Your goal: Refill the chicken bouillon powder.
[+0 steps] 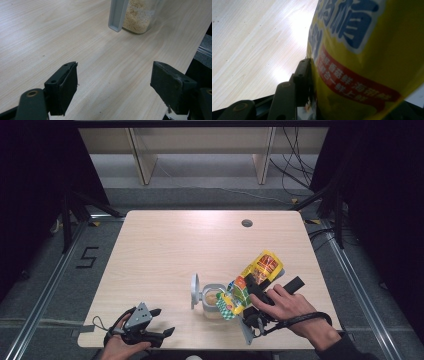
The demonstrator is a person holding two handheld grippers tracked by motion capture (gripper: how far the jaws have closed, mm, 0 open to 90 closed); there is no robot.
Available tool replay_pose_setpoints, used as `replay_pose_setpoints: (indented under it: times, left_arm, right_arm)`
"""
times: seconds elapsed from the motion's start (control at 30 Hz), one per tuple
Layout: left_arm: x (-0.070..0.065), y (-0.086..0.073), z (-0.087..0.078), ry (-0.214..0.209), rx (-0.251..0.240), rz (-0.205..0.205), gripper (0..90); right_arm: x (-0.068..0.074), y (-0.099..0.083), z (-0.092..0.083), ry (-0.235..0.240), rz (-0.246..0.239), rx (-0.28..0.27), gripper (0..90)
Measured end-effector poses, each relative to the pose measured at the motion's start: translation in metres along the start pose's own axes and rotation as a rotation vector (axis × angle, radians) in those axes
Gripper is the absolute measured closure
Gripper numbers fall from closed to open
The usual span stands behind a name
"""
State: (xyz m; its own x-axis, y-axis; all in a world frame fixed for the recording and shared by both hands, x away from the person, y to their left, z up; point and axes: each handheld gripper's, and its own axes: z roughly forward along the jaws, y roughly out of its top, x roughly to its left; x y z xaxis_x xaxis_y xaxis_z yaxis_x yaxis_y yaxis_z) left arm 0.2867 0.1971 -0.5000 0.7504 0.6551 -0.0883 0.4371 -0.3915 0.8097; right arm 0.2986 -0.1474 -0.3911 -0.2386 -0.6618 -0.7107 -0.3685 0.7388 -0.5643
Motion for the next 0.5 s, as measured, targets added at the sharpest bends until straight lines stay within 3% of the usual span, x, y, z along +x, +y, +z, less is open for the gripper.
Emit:
replay_pose_setpoints:
  times: [0.3, 0.5]
  left_arm:
    - [-0.0006, -0.0008, 0.0012, 0.008, -0.010, -0.001, 21.2]
    - [0.0003, -0.0009, 0.0012, 0.015, 0.001, 0.006, 21.2]
  right_arm:
    - [0.0034, -0.0028, -0.0004, 0.012, 0.054, -0.008, 57.4]
    - [0.0063, -0.0038, 0.0002, 0.001, 0.063, -0.007, 57.3]
